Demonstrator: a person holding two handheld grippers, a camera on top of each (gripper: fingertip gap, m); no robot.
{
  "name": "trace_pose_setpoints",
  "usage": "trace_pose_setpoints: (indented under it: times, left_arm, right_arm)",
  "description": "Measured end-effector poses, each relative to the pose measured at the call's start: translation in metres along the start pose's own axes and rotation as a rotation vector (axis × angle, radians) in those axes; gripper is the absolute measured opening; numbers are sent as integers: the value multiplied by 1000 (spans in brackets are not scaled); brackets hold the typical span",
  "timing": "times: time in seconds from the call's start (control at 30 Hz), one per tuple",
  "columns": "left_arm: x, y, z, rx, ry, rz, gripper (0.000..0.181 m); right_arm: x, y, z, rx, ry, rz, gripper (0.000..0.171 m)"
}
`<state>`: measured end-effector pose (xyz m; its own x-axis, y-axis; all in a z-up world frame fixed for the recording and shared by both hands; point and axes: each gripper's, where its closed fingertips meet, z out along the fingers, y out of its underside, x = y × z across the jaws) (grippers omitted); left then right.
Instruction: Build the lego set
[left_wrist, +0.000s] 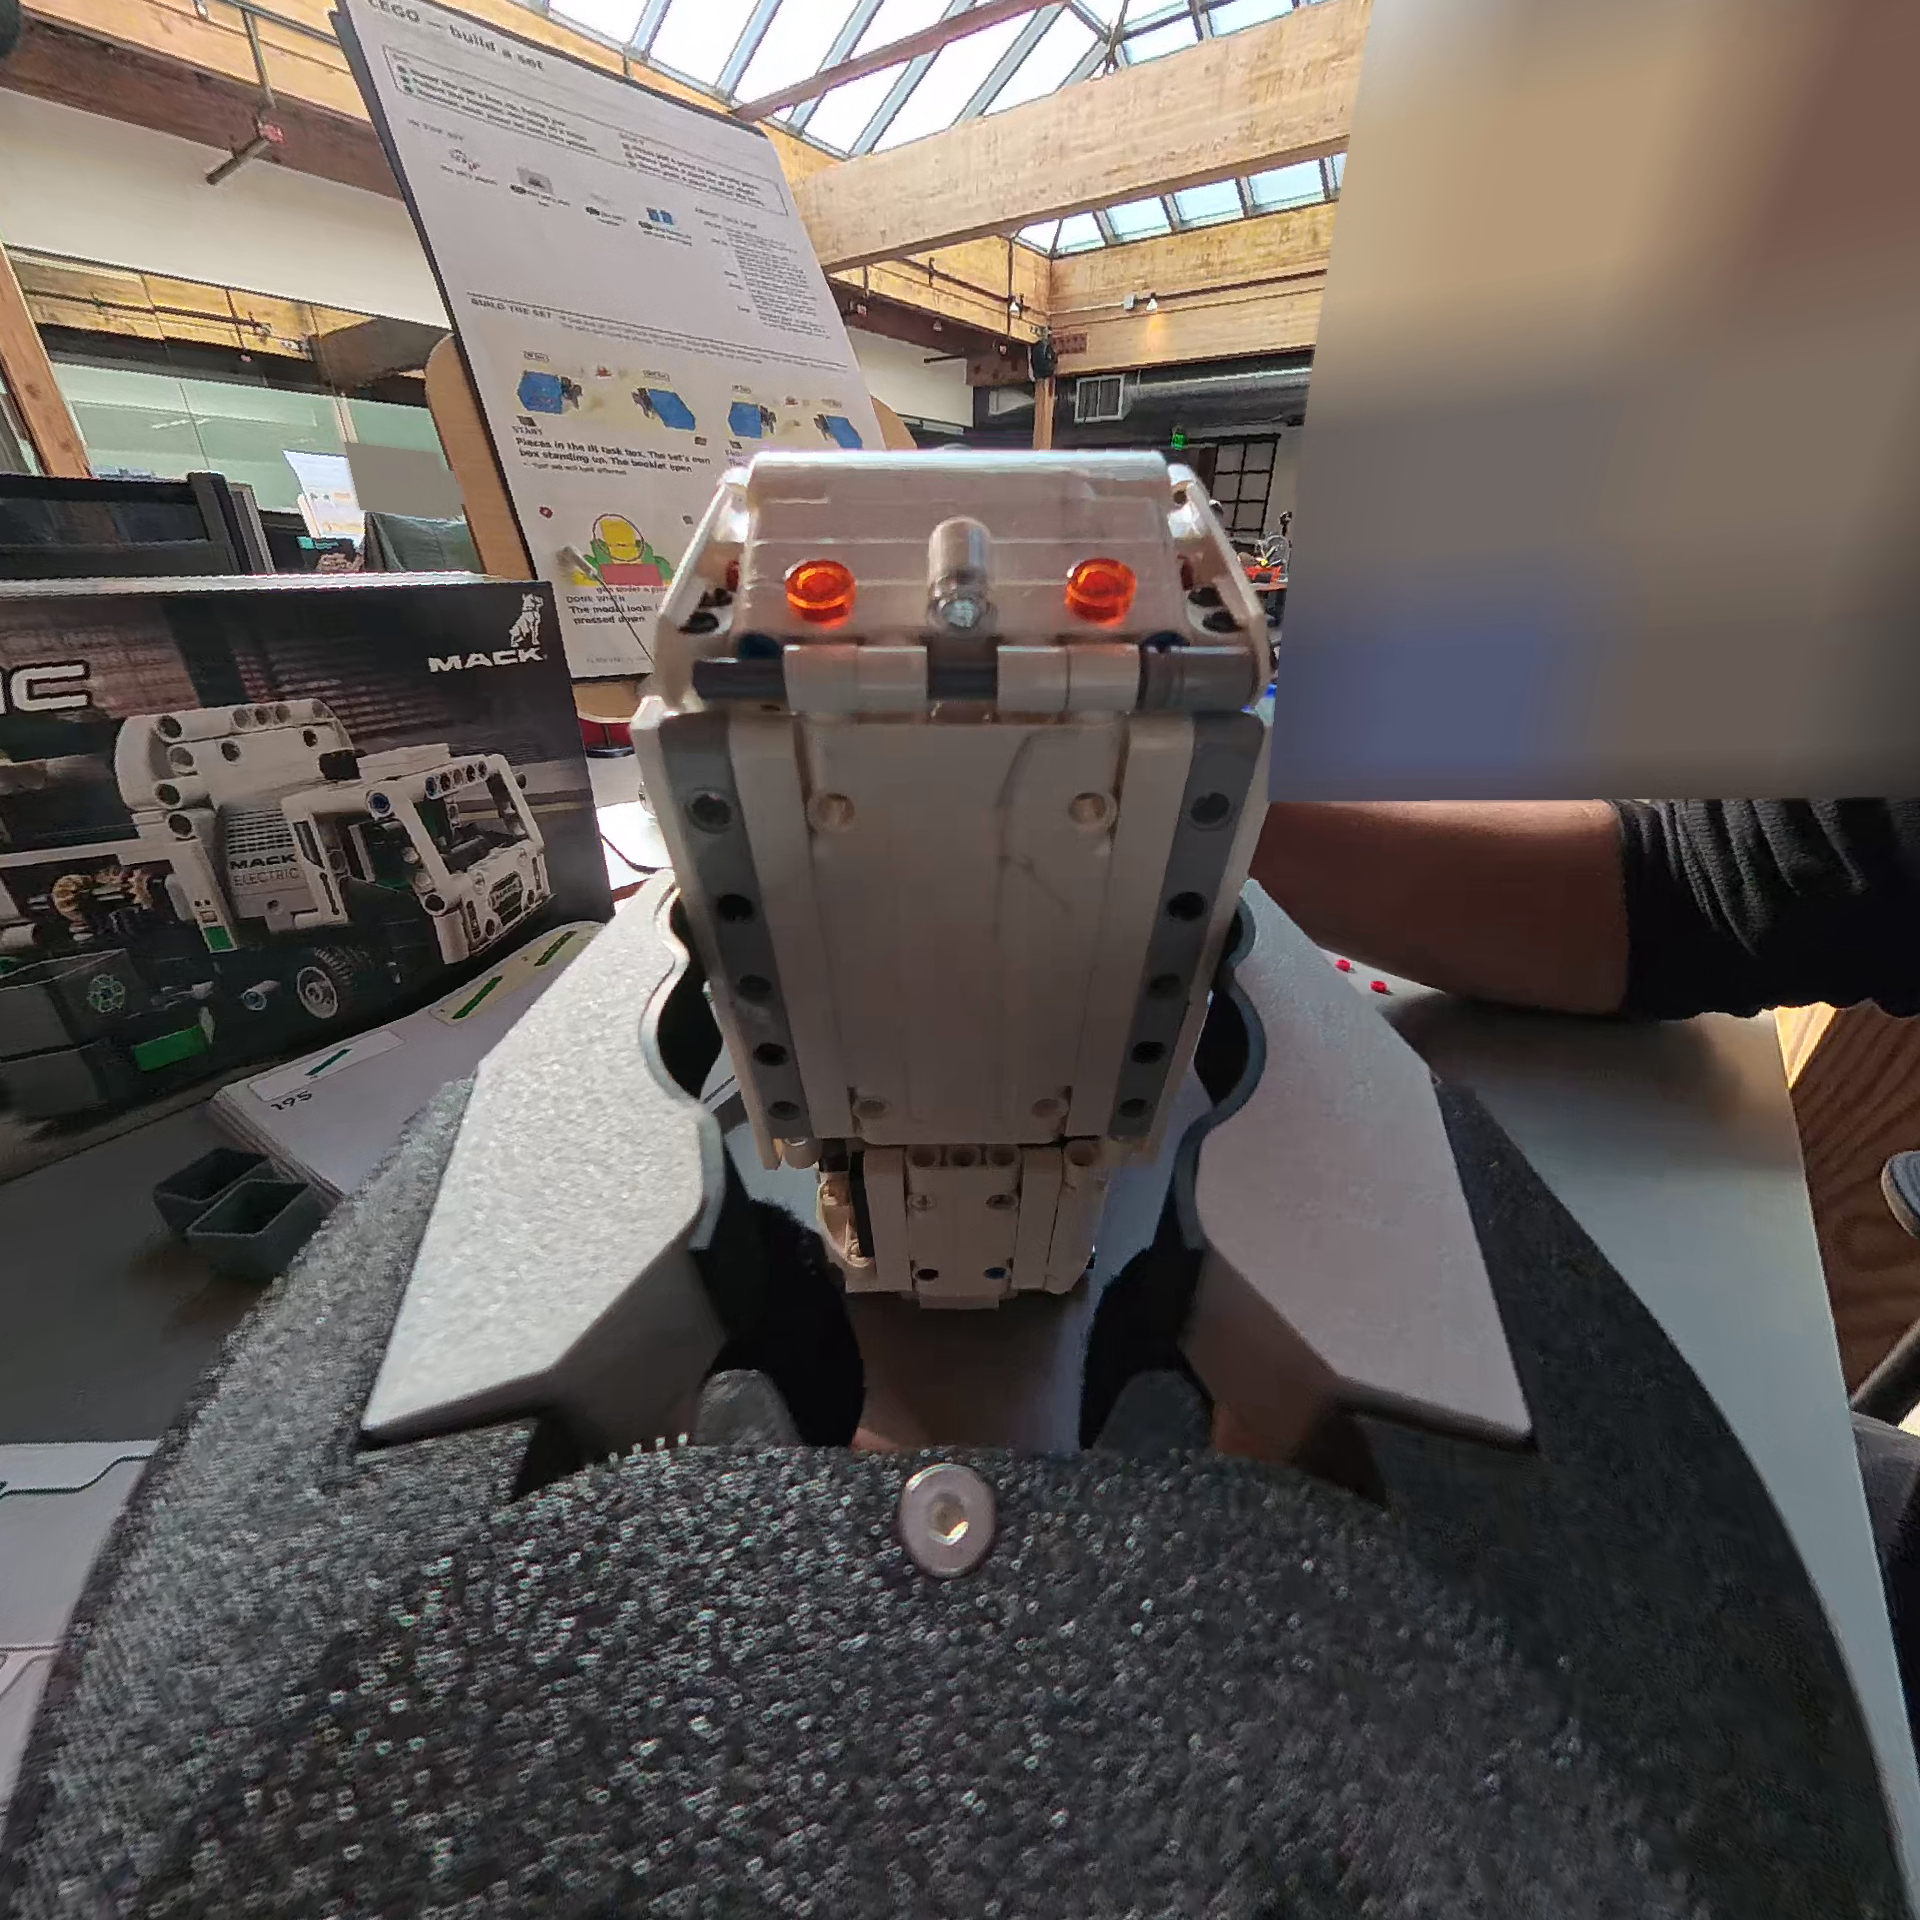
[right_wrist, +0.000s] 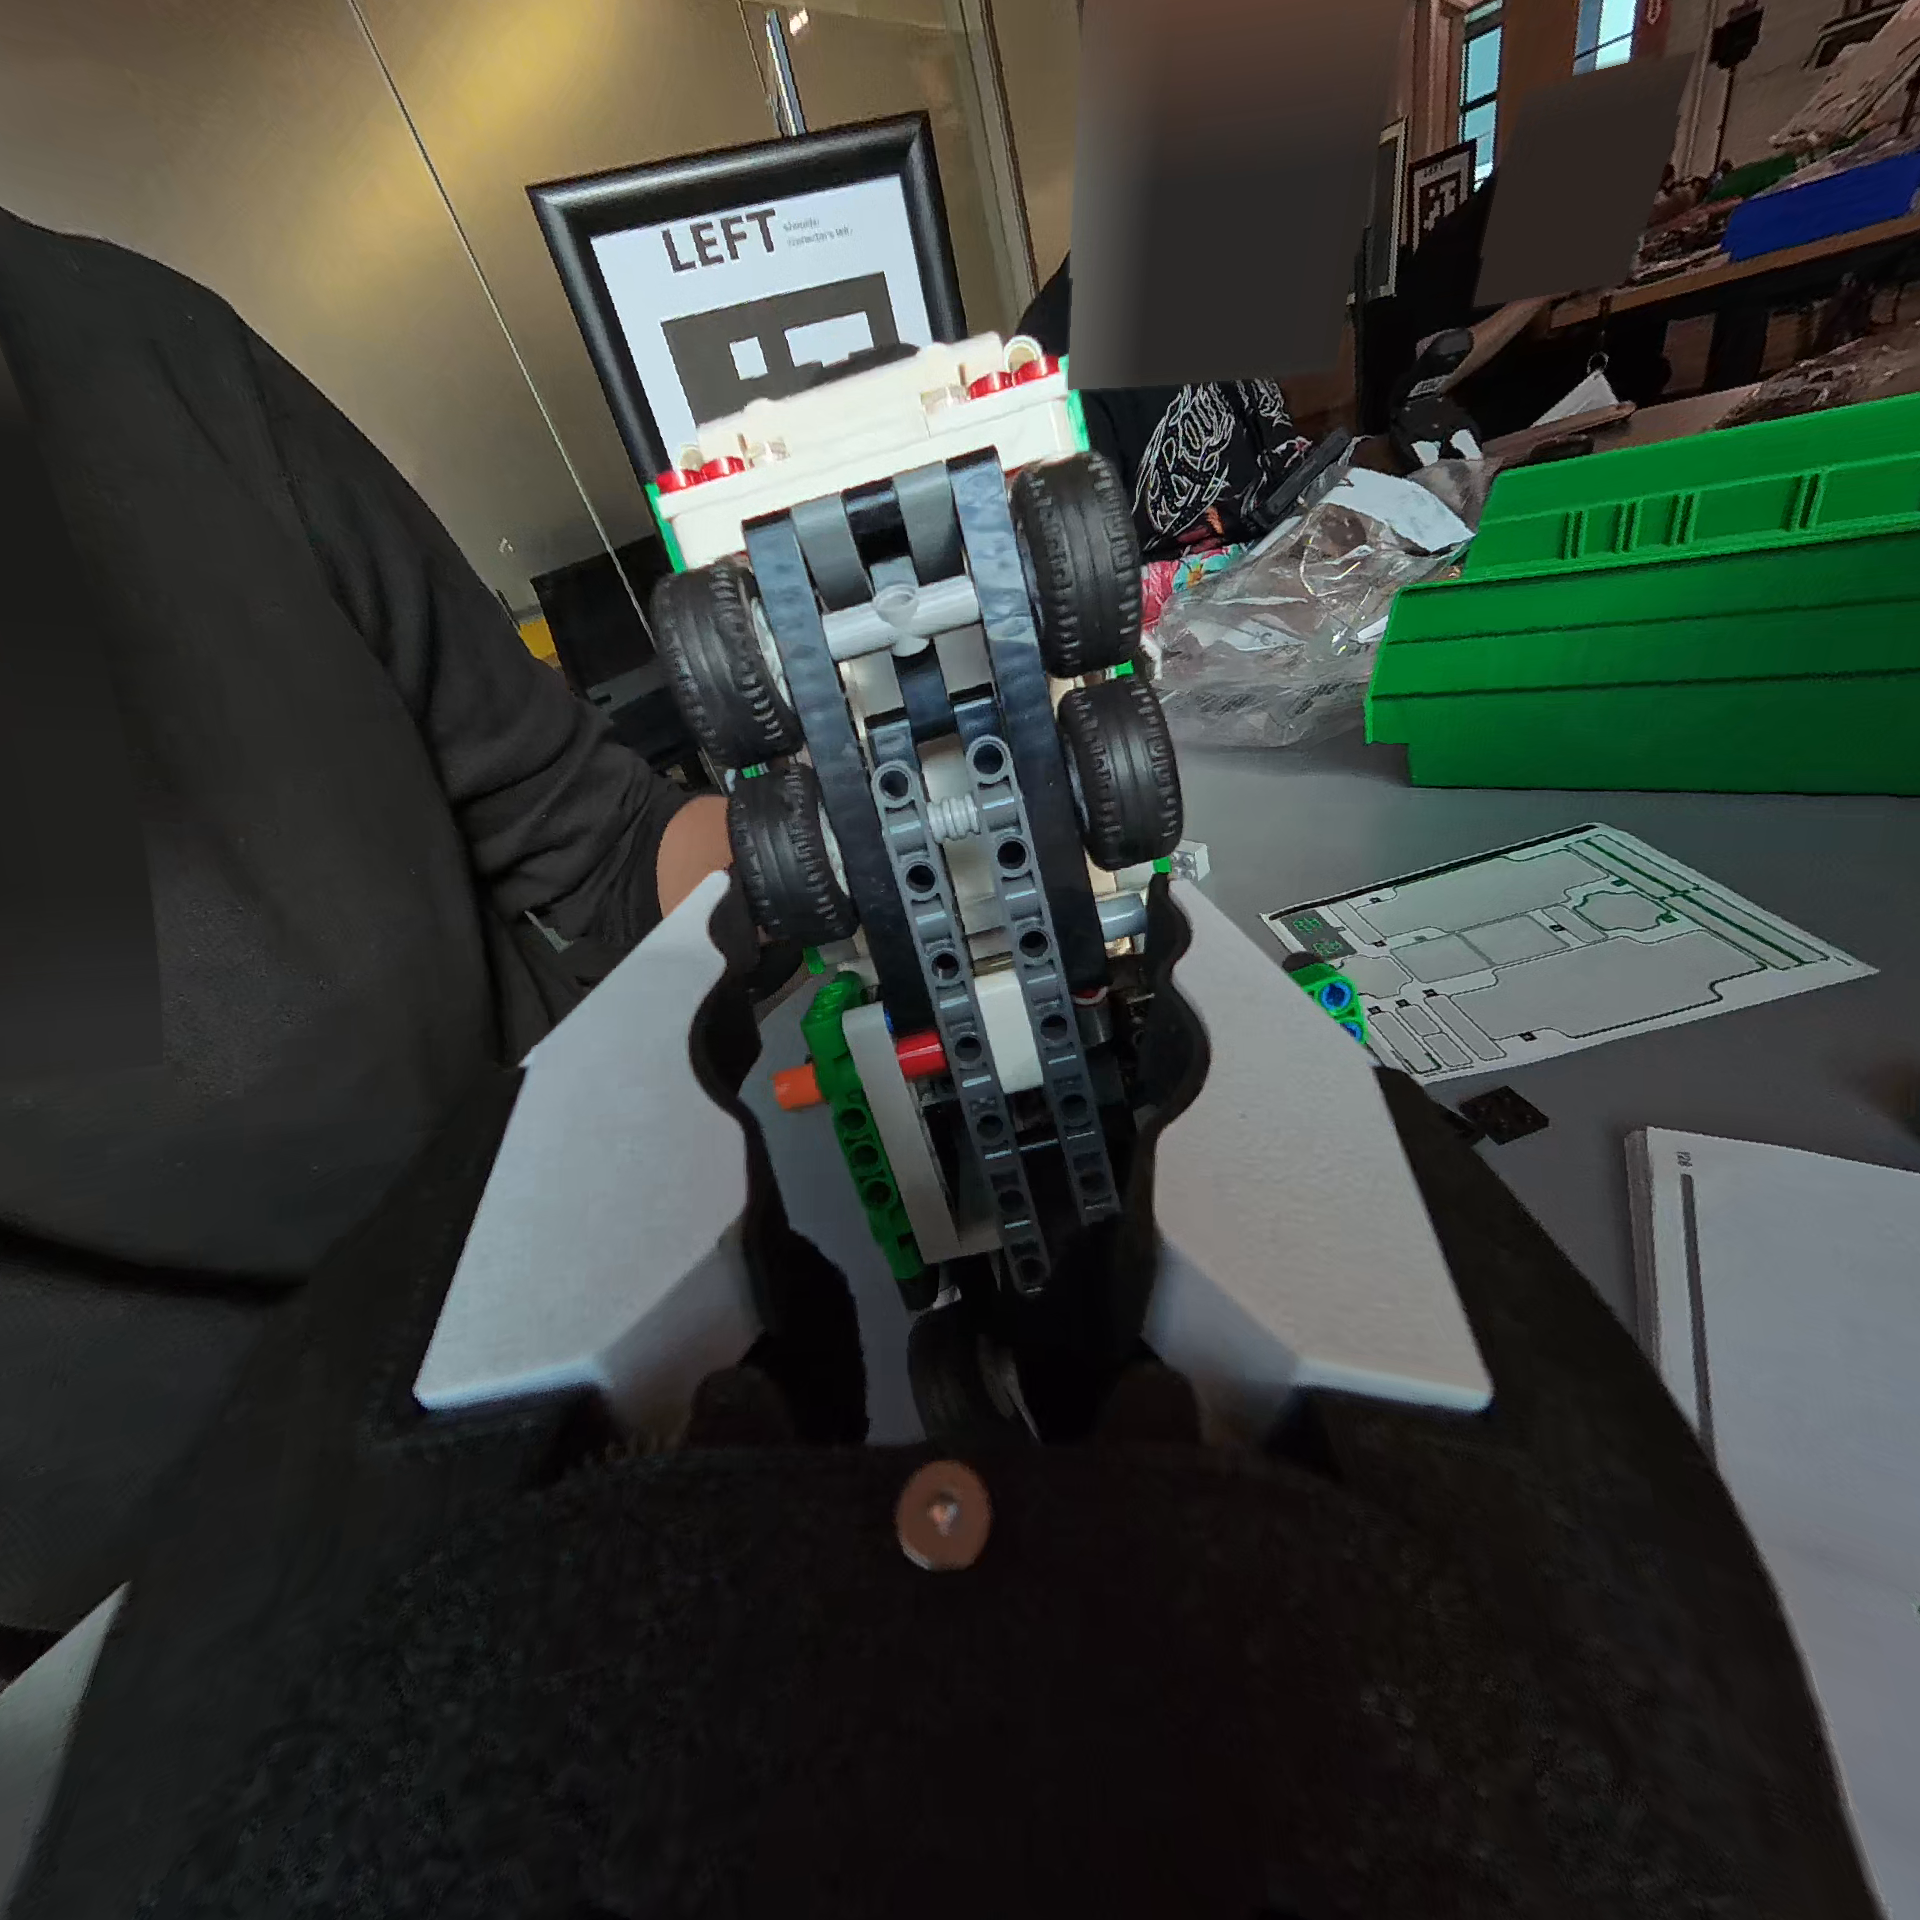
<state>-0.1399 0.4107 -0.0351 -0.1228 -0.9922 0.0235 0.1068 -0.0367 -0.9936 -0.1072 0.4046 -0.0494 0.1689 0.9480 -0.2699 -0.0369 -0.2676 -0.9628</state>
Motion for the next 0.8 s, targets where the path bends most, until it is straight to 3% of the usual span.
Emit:
trace_pose_setpoints:
  times: [0.3, 0.4, 0.67, 0.8]
  left_arm:
    - [6, 0, -1, -46, 14, 43, 93]
    - [6, 1, 0, -54, 11, 47, 93]
    - [1, 0, 1, -51, -12, 35, 93]
    - [-1, 0, 2, -56, -16, 31, 93]
  right_arm:
    - [-7, 9, -4, -139, 30, -36, 89]
    - [-9, -7, -12, -67, 23, -45, 87]
    - [1, -25, -29, -90, 163, -172, 82]
    - [-9, -40, -20, -91, 193, -252, 79]
